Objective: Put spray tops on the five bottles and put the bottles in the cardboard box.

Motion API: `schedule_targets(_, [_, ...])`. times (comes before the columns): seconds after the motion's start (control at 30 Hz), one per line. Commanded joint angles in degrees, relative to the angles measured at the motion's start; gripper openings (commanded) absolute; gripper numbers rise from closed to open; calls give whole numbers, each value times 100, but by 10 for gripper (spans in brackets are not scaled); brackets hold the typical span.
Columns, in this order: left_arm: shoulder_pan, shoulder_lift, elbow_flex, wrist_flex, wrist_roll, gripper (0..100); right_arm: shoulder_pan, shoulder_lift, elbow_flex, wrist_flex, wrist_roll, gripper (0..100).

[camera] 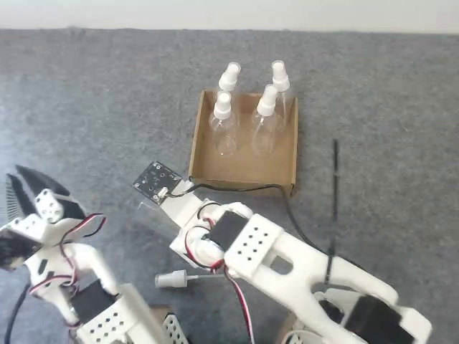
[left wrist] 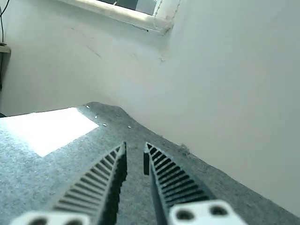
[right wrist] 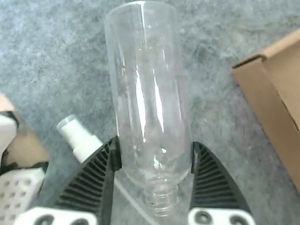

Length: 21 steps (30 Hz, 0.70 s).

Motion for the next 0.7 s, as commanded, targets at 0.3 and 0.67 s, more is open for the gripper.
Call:
schedule_targets(0.3, [703, -105, 154, -185, -343, 58, 637, -2264, -299, 1473, -70, 91])
schedule_targets(0.67, [738, -105, 189, -185, -510, 58, 2404, -3530, -308, 2308, -62, 91])
